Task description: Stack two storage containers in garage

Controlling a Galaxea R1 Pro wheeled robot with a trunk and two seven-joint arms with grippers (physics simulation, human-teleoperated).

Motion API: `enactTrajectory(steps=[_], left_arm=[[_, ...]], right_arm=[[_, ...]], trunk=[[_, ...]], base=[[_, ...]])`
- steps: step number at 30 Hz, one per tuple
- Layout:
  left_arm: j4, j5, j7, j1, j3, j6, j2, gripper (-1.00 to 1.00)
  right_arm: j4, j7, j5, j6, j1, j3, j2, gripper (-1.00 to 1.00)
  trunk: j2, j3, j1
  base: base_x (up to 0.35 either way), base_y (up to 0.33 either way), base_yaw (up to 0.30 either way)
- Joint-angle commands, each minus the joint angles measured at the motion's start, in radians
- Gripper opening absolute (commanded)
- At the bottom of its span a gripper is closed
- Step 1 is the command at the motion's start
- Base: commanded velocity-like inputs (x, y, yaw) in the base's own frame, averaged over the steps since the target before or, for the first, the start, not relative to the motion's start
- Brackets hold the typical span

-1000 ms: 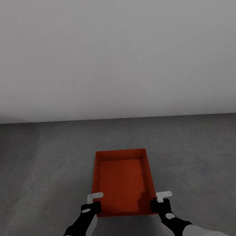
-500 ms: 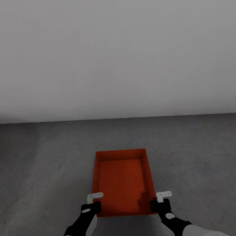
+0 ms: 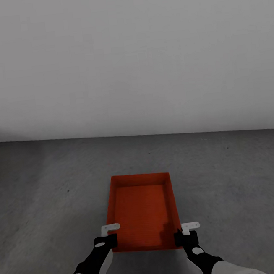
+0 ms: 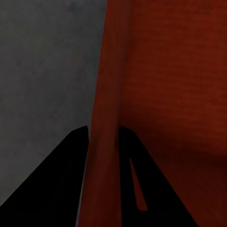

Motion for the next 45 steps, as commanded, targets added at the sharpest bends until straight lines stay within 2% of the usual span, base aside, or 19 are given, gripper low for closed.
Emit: enactTrajectory(steps=[1,6,7,8,13,17,26,27,36,45], left_arm=[[-0.001,0.001,0.006,0.0,0.013,0.007,0.0,-1.0],[-0.001,0.001,0.006,0.0,0.013,0.007,0.0,-1.0],[-0.002,0.001,0.005,0.0,0.004,0.008,0.001,-1.0],[-0.002,0.001,0.005,0.0,-0.004,0.008,0.001,-1.0],[-0.002,0.001,0.006,0.0,-0.013,0.008,0.0,-1.0],[-0.002,0.001,0.005,0.0,-0.007,0.008,0.0,-1.0],[-0.002,0.002,0.004,0.0,-0.004,0.008,0.0,-1.0],[-0.002,0.002,0.004,0.0,-0.004,0.008,0.0,1.0],[-0.003,-0.004,0.003,0.0,0.002,0.008,-0.001,1.0],[-0.008,-0.005,0.003,0.0,0.003,0.008,-0.002,1.0]], right_arm=[[-0.001,-0.031,-0.013,-0.007,-0.001,-0.026,-0.005,-1.0],[-0.001,-0.031,-0.013,-0.007,-0.001,-0.026,-0.005,-1.0],[0.005,-0.011,-0.005,-0.008,-0.001,0.002,0.006,-1.0],[0.005,-0.013,-0.006,-0.014,-0.001,0.008,0.011,-1.0],[0.005,-0.014,-0.005,-0.015,-0.001,0.006,0.011,-1.0],[0.003,-0.014,-0.001,-0.016,-0.001,0.006,0.0,-1.0],[0.003,-0.014,0.05,-0.017,-0.001,-0.041,-0.003,-1.0],[0.003,-0.014,0.055,-0.018,-0.001,-0.046,-0.003,1.0],[0.005,-0.013,0.005,-0.043,-0.001,0.005,-0.003,1.0],[0.005,-0.013,0.003,-0.043,-0.001,0.007,-0.003,1.0]], trunk=[[0.0,-0.001,0.0],[0.0,-0.001,0.0],[0.0,-0.001,0.0],[0.0,-0.001,0.0],[0.0,-0.001,0.0],[0.0,-0.001,0.0],[0.0,-0.001,0.0],[0.0,-0.001,0.0],[0.0,-0.001,0.0],[0.0,-0.001,0.0]], base=[[0.0,0.0,0.0],[0.0,0.0,0.0],[0.0,0.0,0.0],[0.0,0.0,0.0],[0.0,0.0,0.0],[0.0,0.0,0.0],[0.0,0.0,0.0],[0.0,0.0,0.0],[0.0,0.0,0.0],[0.0,0.0,0.0]])
